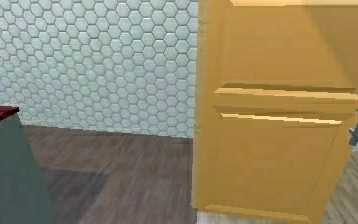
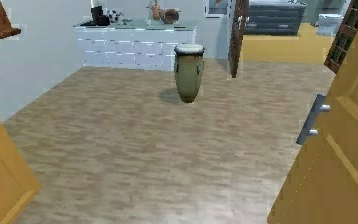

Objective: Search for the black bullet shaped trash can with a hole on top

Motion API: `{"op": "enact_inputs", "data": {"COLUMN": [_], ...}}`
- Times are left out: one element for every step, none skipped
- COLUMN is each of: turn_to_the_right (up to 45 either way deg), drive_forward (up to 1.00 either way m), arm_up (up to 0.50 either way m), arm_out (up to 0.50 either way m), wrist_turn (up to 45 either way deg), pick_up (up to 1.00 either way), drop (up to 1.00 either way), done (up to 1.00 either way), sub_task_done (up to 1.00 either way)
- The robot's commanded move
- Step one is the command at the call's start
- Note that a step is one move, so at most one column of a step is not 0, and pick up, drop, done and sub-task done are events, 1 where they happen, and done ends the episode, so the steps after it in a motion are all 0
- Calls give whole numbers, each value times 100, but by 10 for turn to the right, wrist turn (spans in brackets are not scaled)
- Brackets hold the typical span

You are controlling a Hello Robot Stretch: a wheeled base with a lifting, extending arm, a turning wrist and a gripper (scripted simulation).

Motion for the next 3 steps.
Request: {"op": "enact_inputs", "data": {"turn_to_the_right": [-450, -390, 0], "drive_forward": [0, 0, 25], "arm_up": [0, 0, 0], "arm_out": [0, 0, 0], "wrist_turn": [0, 0, 0], "pick_up": [0, 0, 0], "drop": [0, 0, 0], "done": [0, 0, 0], "sub_task_done": [0, 0, 0]}}
